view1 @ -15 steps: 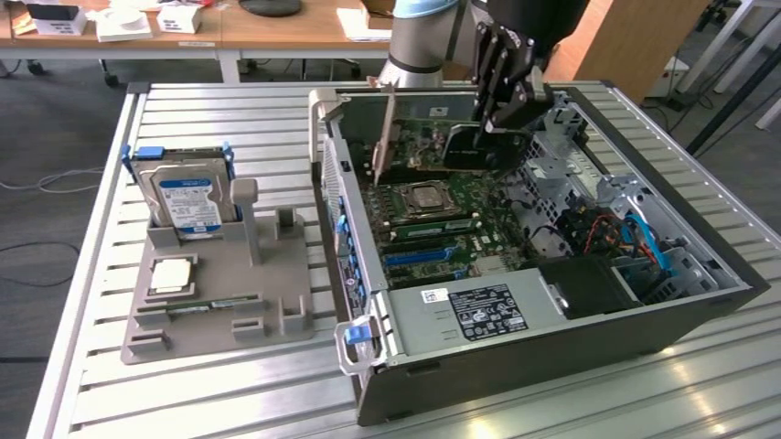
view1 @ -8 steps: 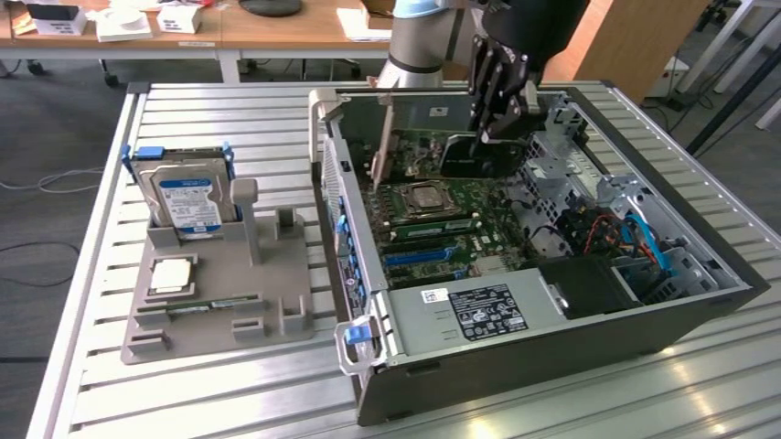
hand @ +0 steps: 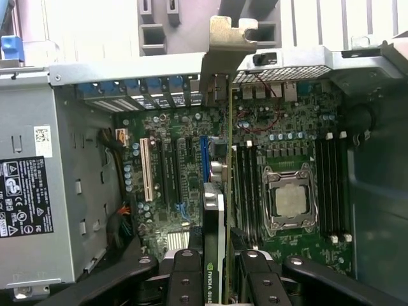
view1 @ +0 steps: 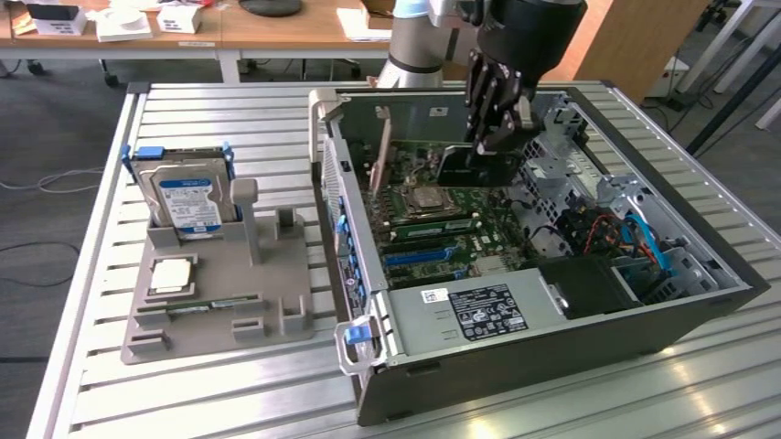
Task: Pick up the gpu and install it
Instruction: 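Insert the gpu into the slot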
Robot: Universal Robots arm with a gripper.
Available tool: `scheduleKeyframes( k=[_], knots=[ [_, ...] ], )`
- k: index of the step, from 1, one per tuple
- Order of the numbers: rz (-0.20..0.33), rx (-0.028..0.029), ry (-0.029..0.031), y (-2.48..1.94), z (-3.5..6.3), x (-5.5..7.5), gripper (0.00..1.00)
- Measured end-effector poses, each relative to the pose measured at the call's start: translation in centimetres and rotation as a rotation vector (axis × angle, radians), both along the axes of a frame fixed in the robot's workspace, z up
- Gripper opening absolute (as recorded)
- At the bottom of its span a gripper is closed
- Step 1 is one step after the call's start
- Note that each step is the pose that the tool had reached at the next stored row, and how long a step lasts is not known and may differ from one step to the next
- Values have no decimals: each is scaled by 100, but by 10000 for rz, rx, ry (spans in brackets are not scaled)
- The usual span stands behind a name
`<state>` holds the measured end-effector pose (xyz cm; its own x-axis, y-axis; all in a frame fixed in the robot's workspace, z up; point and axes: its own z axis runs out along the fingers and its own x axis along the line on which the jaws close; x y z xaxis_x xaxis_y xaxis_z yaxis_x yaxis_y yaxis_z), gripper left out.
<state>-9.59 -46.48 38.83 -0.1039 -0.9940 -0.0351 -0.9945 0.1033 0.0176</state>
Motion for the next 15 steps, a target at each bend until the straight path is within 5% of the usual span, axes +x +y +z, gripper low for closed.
scheduleKeyframes(
  k=[15],
  knots=[
    [-1,-1,0,-1,-269,0,27]
  ],
)
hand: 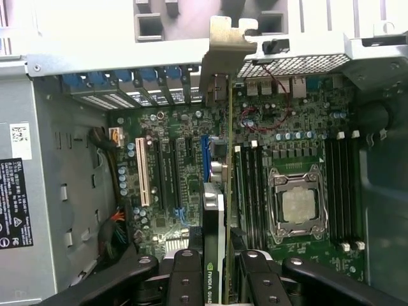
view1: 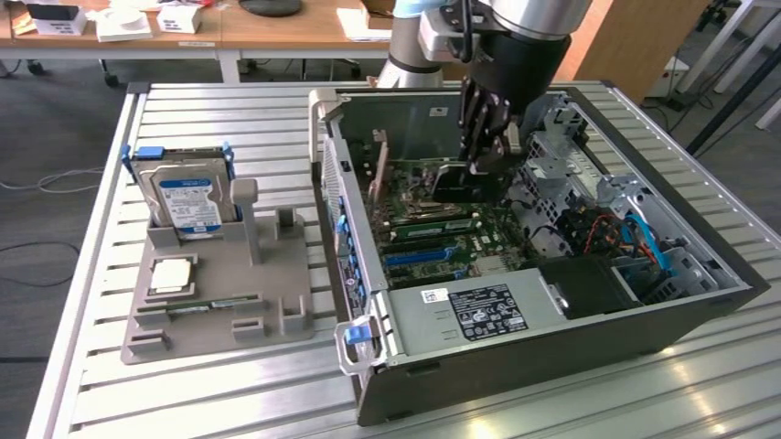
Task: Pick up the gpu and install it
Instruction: 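Insert the gpu into the slot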
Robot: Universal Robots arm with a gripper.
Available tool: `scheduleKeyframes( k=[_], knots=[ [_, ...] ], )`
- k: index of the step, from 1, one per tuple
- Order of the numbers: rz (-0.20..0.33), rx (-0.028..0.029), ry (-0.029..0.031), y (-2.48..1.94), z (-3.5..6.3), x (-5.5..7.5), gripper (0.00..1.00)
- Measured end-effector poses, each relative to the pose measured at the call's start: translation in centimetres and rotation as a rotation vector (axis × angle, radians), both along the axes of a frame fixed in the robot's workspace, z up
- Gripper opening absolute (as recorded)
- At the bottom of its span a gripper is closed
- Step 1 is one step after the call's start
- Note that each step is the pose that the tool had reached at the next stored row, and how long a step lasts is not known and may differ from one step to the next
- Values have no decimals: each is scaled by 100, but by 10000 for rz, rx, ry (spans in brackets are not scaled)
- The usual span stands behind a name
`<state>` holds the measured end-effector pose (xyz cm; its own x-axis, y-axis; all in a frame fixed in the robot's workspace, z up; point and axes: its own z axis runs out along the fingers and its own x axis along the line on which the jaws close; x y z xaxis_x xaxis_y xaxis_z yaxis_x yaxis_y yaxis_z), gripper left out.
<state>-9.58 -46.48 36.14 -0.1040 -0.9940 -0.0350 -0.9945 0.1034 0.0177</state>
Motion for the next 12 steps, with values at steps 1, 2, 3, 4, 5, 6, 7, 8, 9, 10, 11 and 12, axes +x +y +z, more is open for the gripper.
scheduleKeyframes(
  k=[1,2,3,4,5,6,7,8,9,10,11,12],
  knots=[
    [1,-1,1,0,-16,0,27],
    [0,-1,0,0,-34,1,27],
    [1,1,0,0,-50,1,27],
    [0,1,0,0,-64,1,27],
    [1,1,-1,0,-77,1,27],
    [1,0,0,0,-83,1,27],
    [0,-2,1,0,-83,1,27],
    [1,-1,1,0,-83,1,27],
    [0,-2,1,0,-83,1,27],
    [1,-2,1,0,-84,1,27],
    [1,4,-1,0,-85,1,27],
    [1,26,-12,0,-85,1,27]
  ],
)
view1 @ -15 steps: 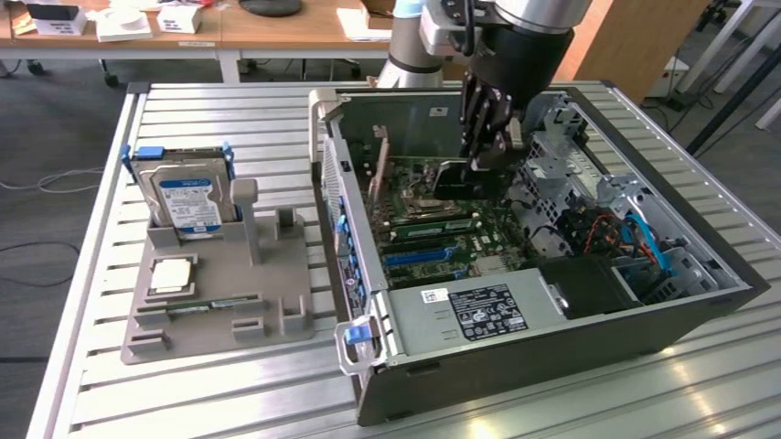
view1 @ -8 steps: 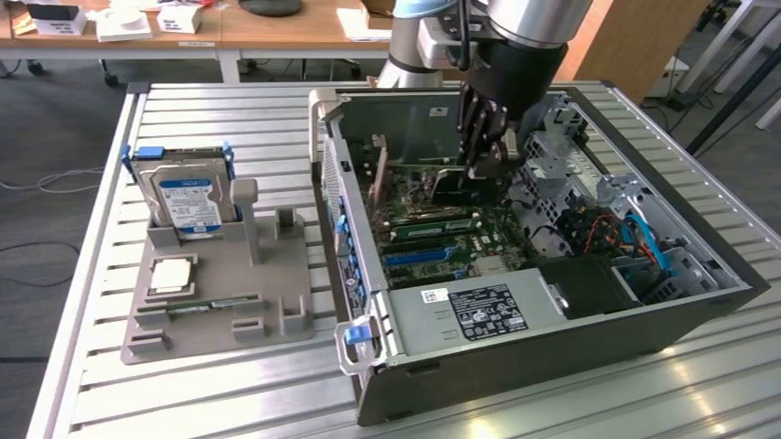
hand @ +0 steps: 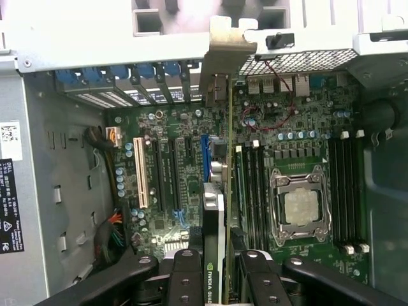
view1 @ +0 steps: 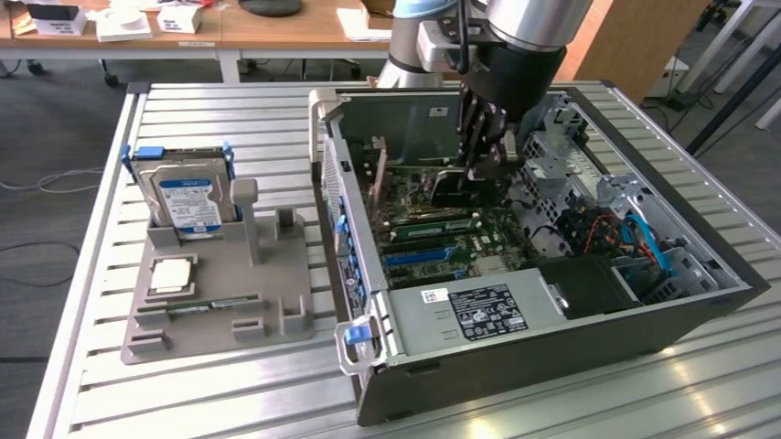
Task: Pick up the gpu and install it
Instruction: 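Insert the gpu into the slot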
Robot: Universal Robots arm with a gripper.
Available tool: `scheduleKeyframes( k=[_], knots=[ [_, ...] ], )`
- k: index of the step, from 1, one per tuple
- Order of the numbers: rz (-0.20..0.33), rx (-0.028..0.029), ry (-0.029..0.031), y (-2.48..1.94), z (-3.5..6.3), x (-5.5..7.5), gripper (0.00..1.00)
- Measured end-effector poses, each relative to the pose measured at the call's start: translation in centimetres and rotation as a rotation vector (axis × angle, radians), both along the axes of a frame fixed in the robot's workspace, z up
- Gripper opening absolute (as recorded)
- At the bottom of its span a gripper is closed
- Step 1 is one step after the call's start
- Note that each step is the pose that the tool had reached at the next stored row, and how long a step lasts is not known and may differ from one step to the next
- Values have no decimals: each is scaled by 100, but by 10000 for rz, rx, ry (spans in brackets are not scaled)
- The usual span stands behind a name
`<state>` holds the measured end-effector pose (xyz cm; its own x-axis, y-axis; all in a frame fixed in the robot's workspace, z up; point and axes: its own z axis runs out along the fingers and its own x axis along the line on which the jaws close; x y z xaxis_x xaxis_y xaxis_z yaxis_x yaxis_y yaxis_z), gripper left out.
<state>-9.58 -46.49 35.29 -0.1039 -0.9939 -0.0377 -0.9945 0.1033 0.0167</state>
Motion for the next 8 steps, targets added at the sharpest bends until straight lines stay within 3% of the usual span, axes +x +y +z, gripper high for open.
scheduleKeyframes(
  k=[4,8],
  knots=[
    [3,147,-79,0,0,0,27],
    [58,159,-78,1,0,0,27]
  ],
)
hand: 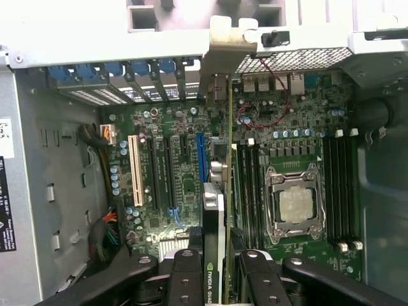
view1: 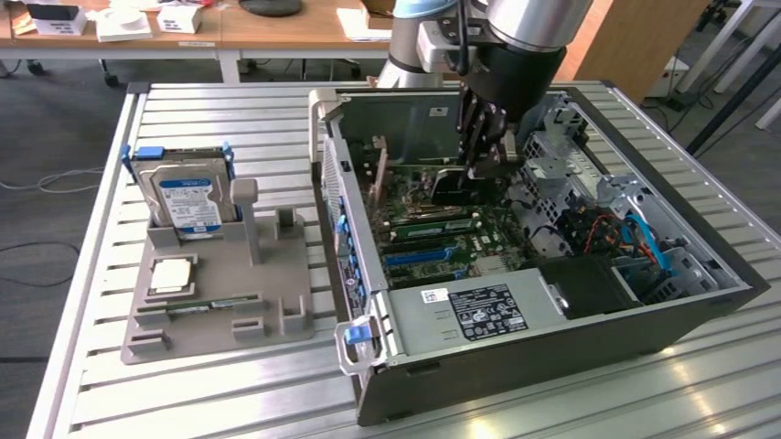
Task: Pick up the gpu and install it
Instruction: 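Insert the gpu into the slot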
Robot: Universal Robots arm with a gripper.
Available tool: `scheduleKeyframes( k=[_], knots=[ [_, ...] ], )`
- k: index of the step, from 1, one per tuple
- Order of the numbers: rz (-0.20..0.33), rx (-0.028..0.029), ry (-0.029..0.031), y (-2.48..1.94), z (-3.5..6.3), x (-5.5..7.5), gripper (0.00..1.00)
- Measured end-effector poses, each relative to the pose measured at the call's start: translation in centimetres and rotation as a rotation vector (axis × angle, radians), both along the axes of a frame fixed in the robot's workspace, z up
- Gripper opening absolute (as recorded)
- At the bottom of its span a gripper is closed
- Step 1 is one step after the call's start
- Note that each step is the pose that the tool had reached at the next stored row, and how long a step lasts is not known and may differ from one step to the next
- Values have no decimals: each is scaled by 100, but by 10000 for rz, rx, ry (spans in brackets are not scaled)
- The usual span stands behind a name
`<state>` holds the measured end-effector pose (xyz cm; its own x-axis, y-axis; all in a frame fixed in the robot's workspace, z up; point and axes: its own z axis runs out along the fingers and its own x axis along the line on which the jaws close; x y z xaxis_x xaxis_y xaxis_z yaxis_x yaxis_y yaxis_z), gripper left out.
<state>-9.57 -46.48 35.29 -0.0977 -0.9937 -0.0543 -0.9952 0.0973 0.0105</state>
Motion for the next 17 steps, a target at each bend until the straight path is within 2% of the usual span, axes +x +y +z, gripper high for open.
scheduleKeyframes(
  k=[4,17],
  knots=[
    [284,12,-3,-1,0,0,27],
    [557,12,-2,-11,-41,12,27]
  ],
)
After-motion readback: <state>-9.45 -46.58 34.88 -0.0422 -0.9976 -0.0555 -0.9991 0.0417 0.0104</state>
